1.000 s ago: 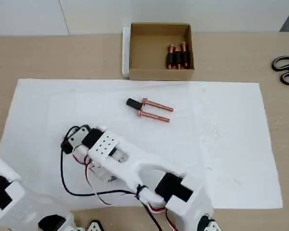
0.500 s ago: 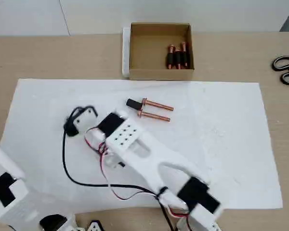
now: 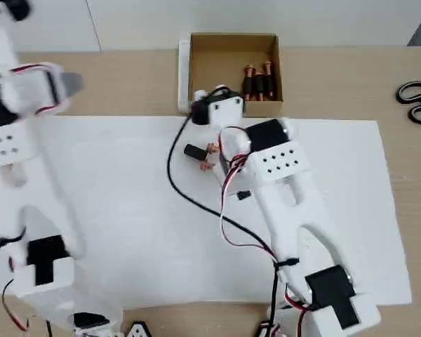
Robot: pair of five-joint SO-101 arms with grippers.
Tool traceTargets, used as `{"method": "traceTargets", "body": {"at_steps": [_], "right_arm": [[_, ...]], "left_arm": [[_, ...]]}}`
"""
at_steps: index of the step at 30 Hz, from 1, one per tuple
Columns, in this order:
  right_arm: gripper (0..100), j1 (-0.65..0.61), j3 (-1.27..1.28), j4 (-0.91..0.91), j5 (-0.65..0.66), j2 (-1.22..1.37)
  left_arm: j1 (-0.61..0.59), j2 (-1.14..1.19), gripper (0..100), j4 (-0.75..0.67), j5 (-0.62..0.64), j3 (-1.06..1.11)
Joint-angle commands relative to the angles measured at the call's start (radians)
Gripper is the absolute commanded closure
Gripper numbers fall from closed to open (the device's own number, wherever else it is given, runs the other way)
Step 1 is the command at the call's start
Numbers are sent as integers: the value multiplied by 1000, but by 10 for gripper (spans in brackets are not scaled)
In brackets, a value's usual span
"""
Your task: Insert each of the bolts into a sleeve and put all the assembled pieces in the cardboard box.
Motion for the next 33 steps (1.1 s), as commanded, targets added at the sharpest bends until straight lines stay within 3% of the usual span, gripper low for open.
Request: {"method": "traceTargets", "body": {"at_steps": [1,9,15,23,33], "right_arm": [[995,45,69,-58,0,-51],[994,122,226,-196,0,-53],[994,122,285,-263,0,-51],[991,124,287,-312,-25,-15],[948,124,284,-374,-101,162]], "left_arm": [[135,-60,720,20,51,22],[279,-68,720,20,72,56],[290,-316,720,21,68,108],[285,-574,720,17,48,510],[287,-760,720,-91,44,808]]}}
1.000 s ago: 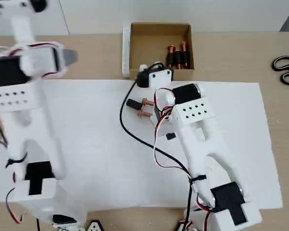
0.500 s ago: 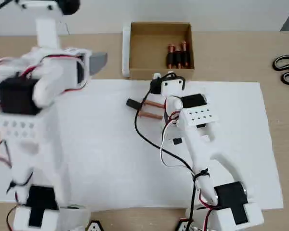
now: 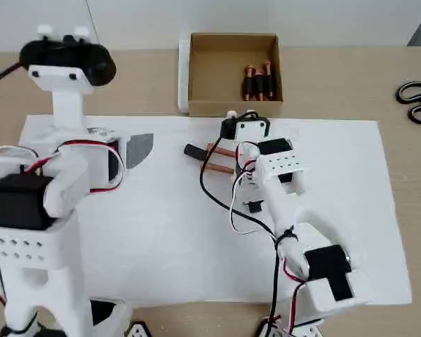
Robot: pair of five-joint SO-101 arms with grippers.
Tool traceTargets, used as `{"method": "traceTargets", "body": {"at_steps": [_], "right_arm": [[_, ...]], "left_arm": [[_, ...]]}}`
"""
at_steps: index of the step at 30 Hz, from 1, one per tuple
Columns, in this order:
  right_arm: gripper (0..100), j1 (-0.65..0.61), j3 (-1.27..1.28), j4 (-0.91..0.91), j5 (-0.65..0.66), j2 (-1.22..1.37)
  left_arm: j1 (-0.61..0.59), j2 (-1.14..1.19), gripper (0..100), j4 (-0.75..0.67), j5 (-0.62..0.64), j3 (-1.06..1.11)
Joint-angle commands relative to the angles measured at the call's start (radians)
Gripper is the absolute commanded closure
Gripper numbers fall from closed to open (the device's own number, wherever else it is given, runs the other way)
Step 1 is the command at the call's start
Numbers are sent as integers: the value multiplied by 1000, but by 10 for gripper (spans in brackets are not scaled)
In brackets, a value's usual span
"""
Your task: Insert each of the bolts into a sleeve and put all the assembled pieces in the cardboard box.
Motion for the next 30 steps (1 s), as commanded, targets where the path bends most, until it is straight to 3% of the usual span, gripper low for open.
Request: {"method": "traceTargets", "body": {"at_steps": [1,4,11,30], "right_arm": [[921,8,-6,-15,-15,7],[868,8,-6,-12,-15,12],[855,7,-6,-7,-15,7],[855,1,48,-104,-14,13]], "left_arm": [[2,-78,720,-81,-8,116],[2,-146,720,-147,-8,225],[5,-298,720,-233,-8,351],[8,-362,720,-258,-8,407]]}}
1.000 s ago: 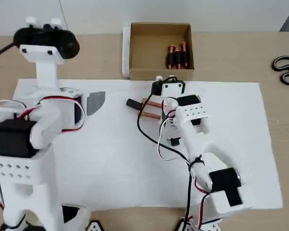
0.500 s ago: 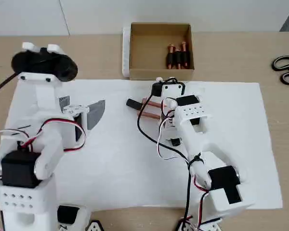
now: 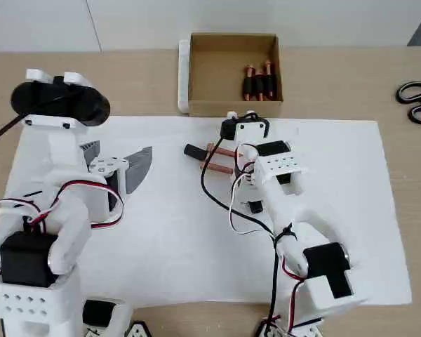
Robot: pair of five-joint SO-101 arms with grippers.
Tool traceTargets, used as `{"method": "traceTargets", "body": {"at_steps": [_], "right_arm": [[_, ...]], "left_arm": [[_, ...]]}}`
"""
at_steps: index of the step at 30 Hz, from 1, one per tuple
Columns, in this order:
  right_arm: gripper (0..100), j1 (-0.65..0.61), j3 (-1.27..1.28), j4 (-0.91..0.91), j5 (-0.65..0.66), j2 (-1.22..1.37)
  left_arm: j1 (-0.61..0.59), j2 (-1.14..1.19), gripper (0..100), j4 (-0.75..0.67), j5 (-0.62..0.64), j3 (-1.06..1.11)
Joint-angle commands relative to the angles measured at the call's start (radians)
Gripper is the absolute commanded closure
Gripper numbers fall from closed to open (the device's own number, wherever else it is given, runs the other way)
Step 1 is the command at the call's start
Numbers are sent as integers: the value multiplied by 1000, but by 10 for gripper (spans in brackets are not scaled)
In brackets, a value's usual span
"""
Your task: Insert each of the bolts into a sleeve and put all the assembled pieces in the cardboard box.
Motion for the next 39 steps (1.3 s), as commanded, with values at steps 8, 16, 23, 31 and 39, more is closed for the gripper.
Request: {"method": "traceTargets", "body": {"at_steps": [8,16,23,31,39], "right_arm": [[858,1,92,-84,-8,-2],[994,5,75,-76,48,-12],[985,7,-58,59,60,-12],[985,7,-296,285,60,-64],[985,42,-308,309,74,-248]], "left_arm": [[9,-12,720,-23,-8,2],[8,-6,720,-18,-8,2],[8,-6,720,-23,-8,38],[9,40,720,-40,-5,39],[11,331,720,-219,149,35]]}}
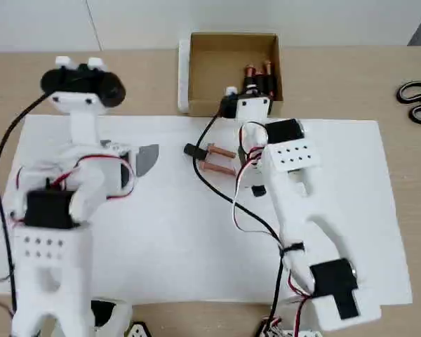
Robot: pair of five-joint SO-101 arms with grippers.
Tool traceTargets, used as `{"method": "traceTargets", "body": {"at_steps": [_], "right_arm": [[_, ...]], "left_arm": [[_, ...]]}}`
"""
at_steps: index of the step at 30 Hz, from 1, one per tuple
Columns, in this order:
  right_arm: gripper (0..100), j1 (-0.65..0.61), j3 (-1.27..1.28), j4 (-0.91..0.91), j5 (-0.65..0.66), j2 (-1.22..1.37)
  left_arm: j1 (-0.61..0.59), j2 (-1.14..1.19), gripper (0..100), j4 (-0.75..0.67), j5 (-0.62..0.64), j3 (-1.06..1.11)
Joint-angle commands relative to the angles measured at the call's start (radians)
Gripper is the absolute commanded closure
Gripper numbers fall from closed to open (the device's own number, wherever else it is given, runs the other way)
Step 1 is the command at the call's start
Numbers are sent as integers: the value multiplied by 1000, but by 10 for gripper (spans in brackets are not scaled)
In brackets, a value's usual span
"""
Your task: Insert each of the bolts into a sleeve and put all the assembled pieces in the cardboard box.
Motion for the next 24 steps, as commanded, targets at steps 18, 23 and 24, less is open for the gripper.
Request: {"method": "traceTargets", "body": {"at_steps": [18,23,24], "right_arm": [[985,248,-54,12,49,-130],[985,248,-54,12,49,-130],[985,248,-54,12,49,-130]], "left_arm": [[238,235,719,-342,344,153],[238,239,719,-411,436,159],[238,239,719,-427,450,160]]}}
